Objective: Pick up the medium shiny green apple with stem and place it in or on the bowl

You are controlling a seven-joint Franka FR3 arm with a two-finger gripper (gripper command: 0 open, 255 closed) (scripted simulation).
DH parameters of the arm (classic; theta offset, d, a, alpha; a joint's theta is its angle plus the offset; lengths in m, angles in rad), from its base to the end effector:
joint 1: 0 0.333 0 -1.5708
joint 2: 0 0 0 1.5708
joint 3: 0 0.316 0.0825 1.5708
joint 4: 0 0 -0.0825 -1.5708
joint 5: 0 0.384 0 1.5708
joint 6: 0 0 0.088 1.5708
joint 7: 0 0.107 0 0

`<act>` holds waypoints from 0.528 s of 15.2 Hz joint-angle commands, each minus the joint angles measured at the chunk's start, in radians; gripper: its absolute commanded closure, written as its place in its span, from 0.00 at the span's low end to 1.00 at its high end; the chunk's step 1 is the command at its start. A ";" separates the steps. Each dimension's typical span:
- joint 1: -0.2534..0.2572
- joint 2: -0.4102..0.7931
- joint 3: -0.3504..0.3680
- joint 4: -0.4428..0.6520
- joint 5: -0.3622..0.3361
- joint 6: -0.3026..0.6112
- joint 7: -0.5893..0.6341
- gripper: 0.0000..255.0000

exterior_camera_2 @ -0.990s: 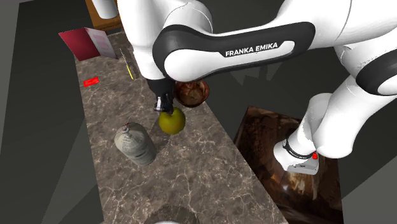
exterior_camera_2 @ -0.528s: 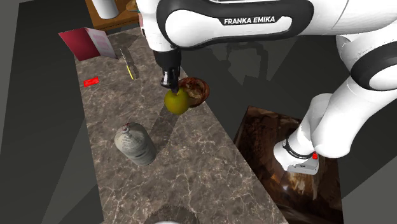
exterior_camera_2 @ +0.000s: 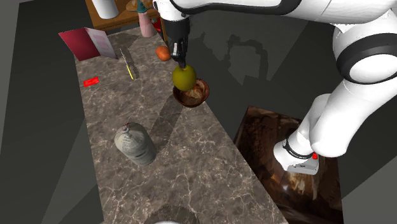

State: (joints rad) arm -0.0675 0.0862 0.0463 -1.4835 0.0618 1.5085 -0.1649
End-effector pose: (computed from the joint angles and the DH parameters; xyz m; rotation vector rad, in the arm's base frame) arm 0.5746 -0.0065 0.6118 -3.0612 -0.2233 0.0840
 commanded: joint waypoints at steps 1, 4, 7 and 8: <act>-0.027 0.026 -0.022 0.060 -0.002 -0.038 -0.048 1.00; -0.064 0.069 -0.050 0.145 -0.002 -0.084 -0.112 1.00; -0.084 0.089 -0.064 0.173 -0.002 -0.093 -0.144 1.00; -0.084 0.083 -0.064 0.151 -0.002 -0.077 -0.145 1.00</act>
State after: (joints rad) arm -0.1480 0.1692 -0.0154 -1.3229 0.0594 1.4221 -0.3029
